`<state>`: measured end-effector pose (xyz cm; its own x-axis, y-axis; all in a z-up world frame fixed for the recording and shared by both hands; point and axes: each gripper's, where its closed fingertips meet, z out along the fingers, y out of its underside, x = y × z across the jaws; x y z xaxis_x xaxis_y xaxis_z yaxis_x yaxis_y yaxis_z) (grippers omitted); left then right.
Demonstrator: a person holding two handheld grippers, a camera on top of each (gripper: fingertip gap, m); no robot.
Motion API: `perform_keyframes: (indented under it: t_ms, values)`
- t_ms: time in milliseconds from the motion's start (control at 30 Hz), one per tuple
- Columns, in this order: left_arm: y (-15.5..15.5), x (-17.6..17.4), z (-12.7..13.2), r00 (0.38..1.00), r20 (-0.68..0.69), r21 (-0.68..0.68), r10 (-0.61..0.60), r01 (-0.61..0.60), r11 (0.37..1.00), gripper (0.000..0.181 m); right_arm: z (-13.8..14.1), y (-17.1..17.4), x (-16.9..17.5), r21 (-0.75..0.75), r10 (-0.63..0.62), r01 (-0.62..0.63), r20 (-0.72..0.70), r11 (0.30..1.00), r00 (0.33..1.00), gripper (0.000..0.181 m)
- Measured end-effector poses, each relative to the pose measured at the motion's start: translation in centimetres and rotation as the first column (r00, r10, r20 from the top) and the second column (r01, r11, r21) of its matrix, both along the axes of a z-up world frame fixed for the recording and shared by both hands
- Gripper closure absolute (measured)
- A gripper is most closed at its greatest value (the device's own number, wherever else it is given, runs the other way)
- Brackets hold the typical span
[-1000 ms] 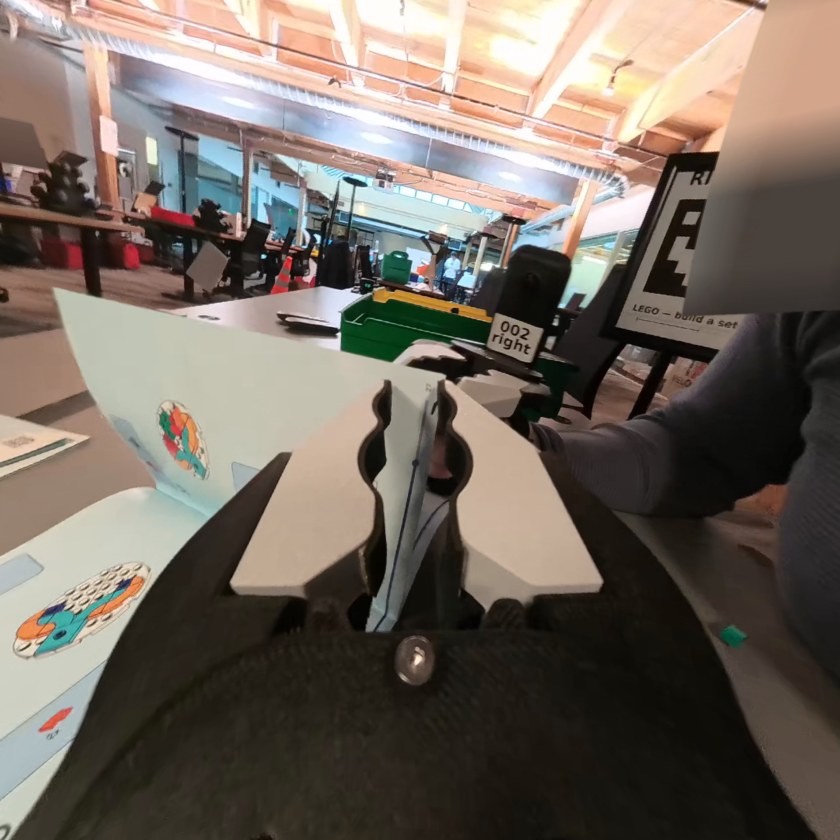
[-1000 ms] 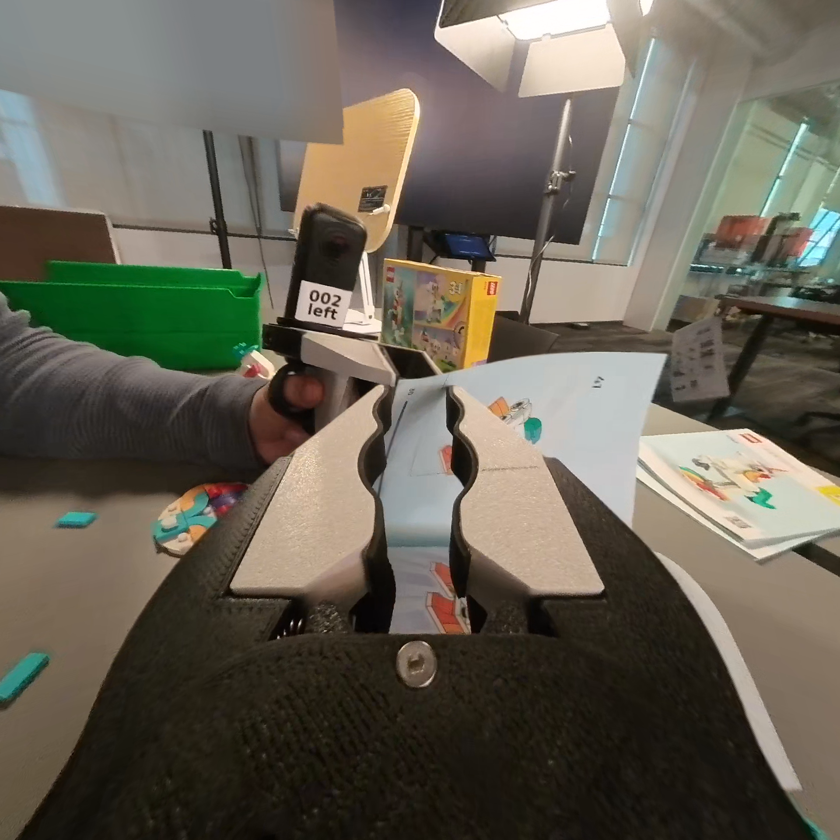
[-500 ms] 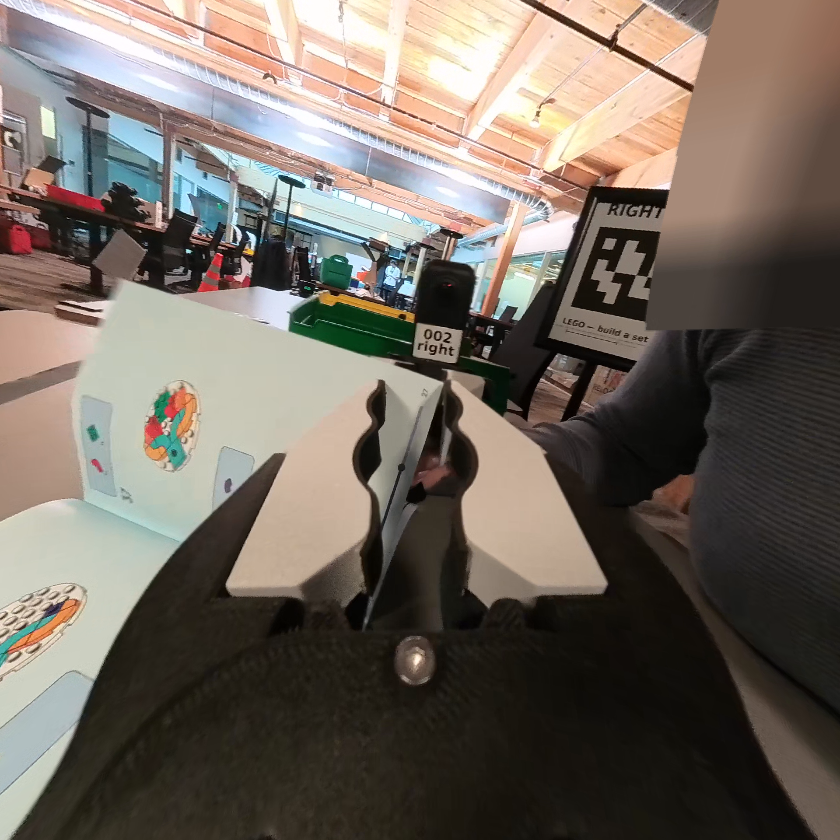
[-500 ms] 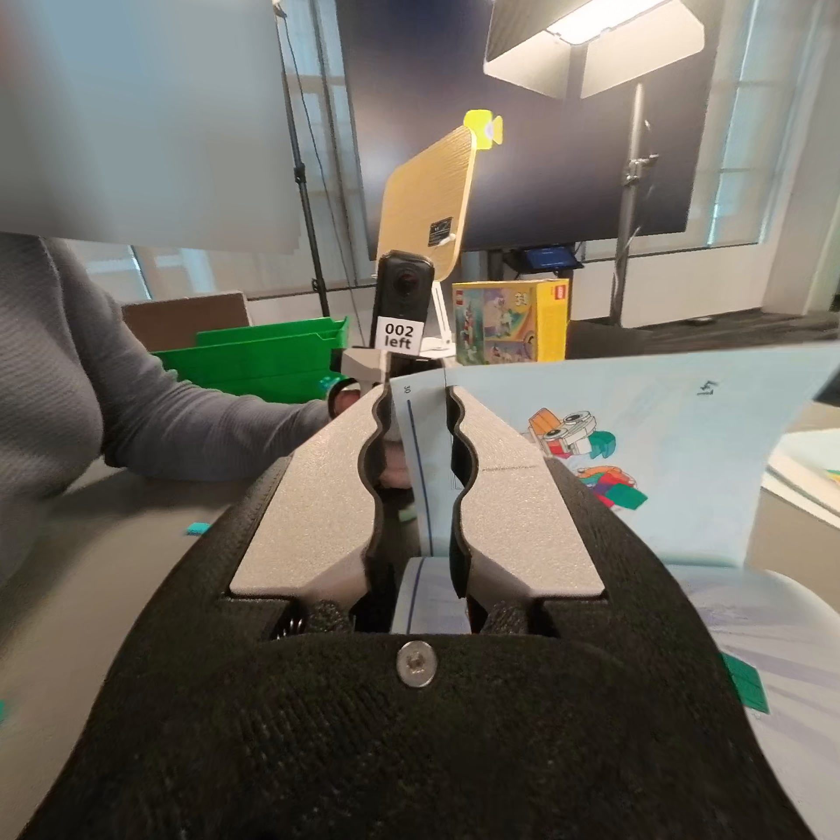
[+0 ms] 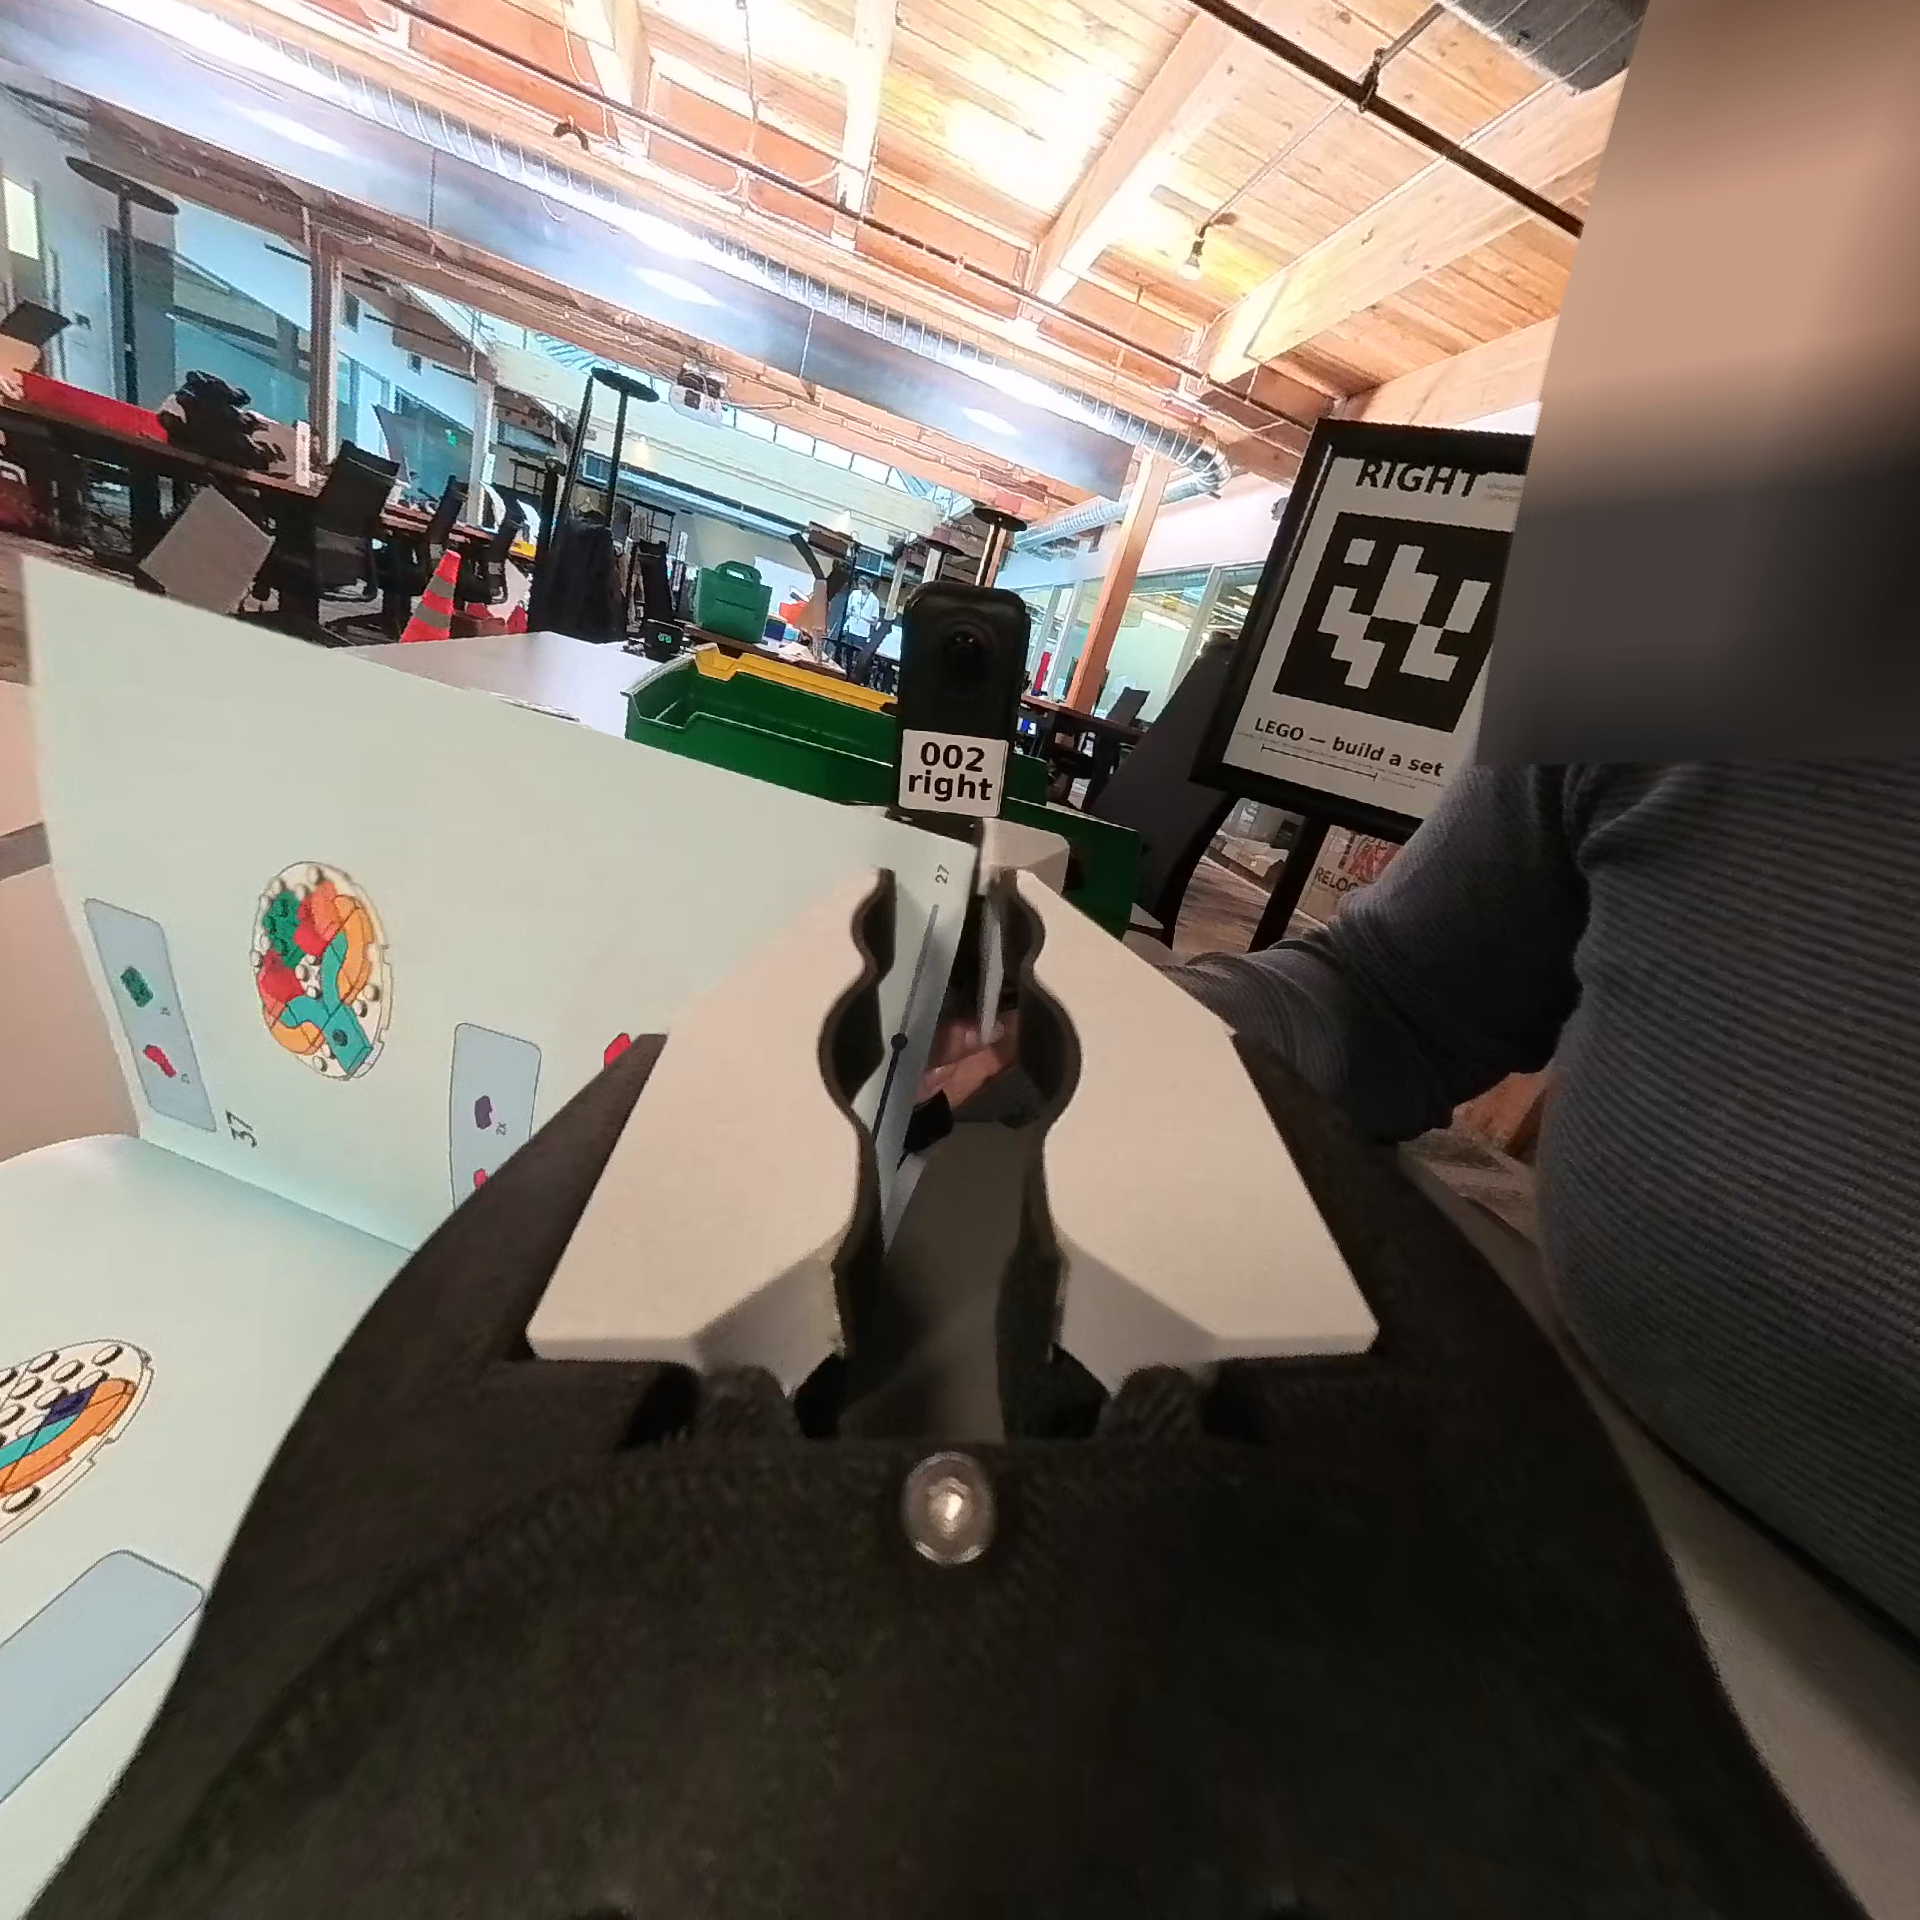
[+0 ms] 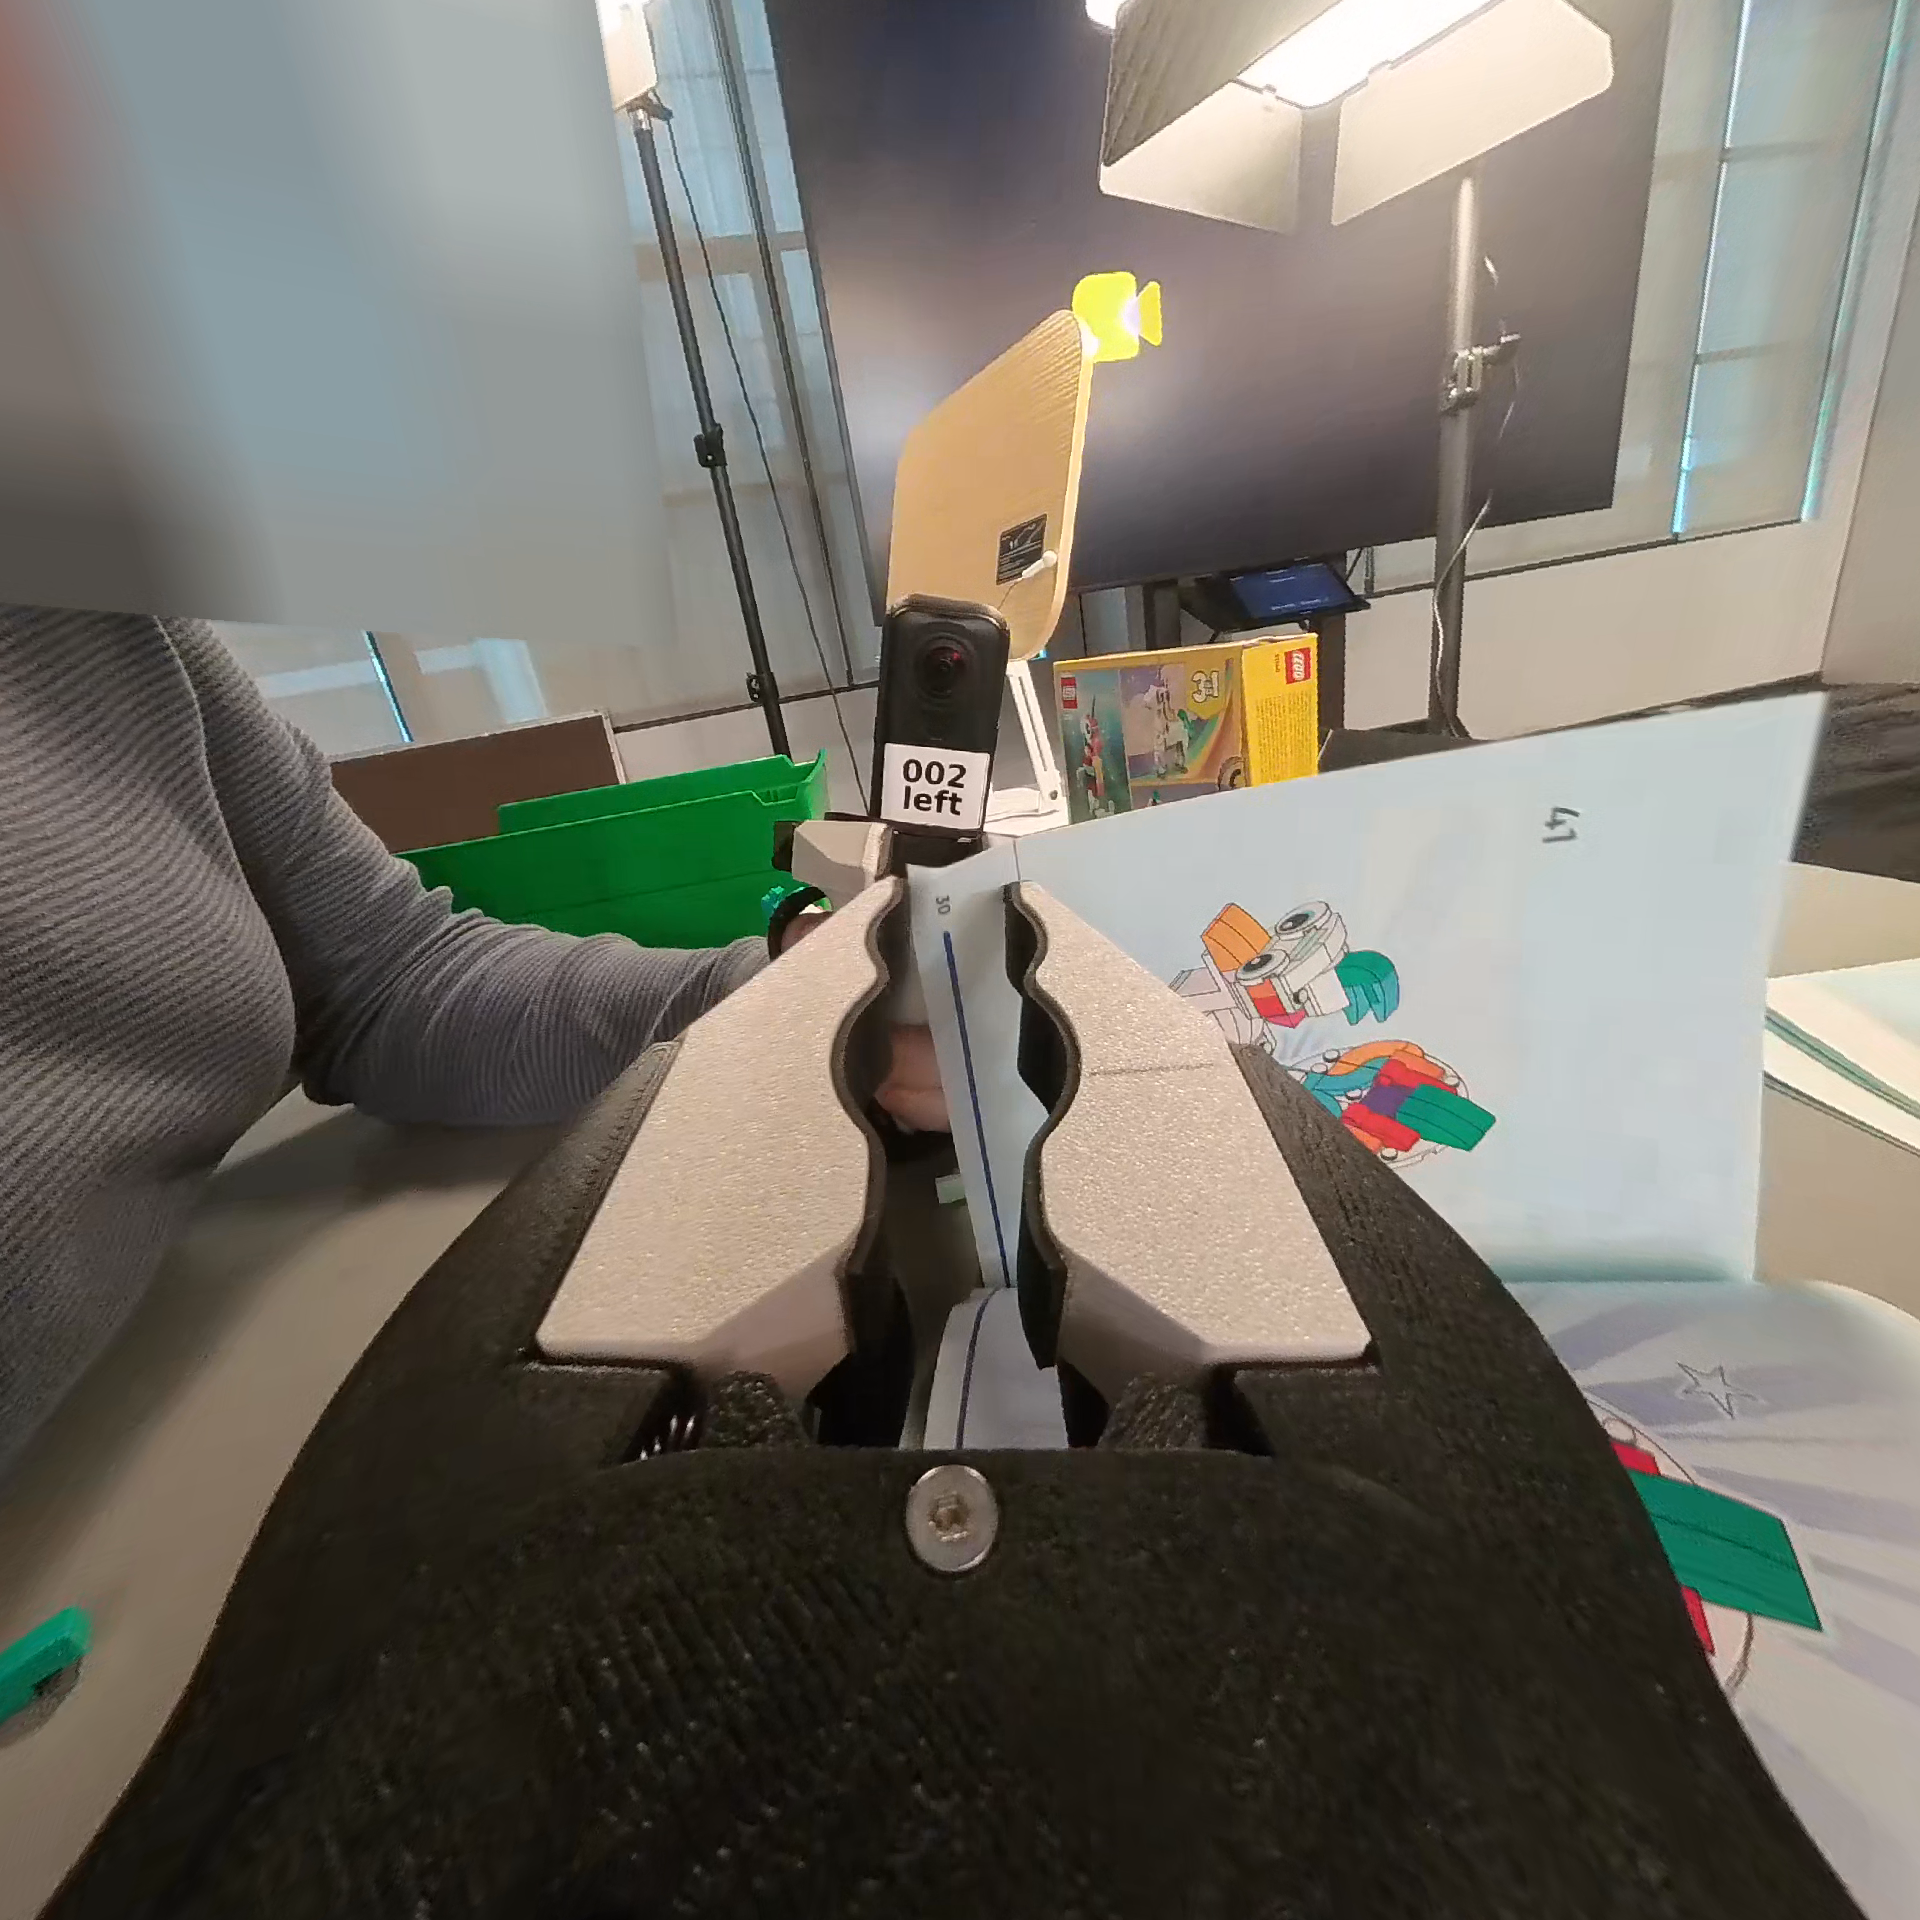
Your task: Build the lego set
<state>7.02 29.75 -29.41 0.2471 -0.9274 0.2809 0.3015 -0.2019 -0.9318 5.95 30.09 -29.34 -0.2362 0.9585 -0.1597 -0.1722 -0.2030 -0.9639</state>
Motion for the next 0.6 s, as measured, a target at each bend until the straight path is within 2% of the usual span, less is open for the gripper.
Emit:
perform_keyframes:
  t_ms: [300, 467, 600]
  values:
    - [-0.24, 0.15, 0.04, 1.000, 0.005, -0.006, -0.024, 0.024, 1.000, 0.173, -0.07, -0.10, -0.04, 0.009, 0.000, 0.000, 0.004, 1.000, 1.000, 0.172]
    - [-0.08, -0.68, 0.87, 0.996, 0.081, -0.058, -0.045, 0.050, 0.997, 0.170, -0.05, -0.09, -0.03, 0.010, 0.000, 0.000, 0.002, 1.000, 1.000, 0.173]
    - [0.10, -0.65, 0.08, 0.999, 0.034, -0.071, -0.038, 0.040, 0.997, 0.168, -0.03, -0.23, -0.03, 0.014, 0.007, -0.007, 0.001, 1.000, 1.000, 0.174]
